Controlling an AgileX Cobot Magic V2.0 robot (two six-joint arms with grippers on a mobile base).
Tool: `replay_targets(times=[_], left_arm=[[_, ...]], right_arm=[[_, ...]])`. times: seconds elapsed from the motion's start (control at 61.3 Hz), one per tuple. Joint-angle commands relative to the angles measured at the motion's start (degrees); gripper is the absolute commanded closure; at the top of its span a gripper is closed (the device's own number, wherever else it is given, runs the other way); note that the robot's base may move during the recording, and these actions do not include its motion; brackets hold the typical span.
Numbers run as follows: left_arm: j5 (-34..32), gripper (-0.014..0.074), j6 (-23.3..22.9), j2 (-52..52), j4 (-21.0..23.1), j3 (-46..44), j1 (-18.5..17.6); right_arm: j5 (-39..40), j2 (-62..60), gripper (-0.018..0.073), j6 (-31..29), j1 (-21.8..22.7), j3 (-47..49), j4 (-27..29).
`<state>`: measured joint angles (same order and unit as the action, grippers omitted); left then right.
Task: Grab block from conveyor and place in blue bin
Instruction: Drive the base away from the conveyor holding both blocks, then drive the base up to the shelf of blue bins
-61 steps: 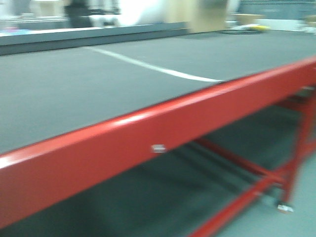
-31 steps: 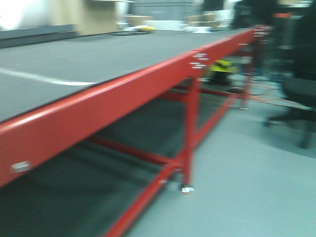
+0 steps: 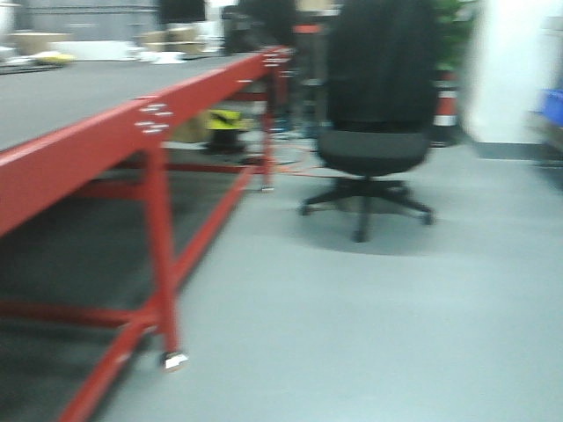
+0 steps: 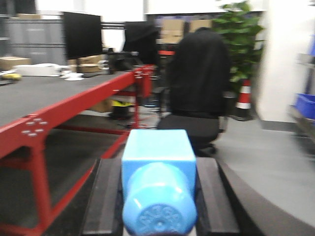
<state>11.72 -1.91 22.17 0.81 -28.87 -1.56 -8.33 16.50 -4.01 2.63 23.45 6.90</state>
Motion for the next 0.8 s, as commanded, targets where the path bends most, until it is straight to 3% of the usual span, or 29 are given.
replay_targets(times=[0.0, 0.783], left_arm=[[-0.7, 0.0707, 0.0, -0.2, 0.0, 0.0, -0.3], [-0.7, 0.0707, 0.0, -0.2, 0.0, 0.0, -0.3]], right_arm=[[0.9, -0.3, 0.0721, -0.3, 0.0, -0.1, 0.0], [1.0, -0.3, 0.0721, -0.3, 0.0, -0.1, 0.0]])
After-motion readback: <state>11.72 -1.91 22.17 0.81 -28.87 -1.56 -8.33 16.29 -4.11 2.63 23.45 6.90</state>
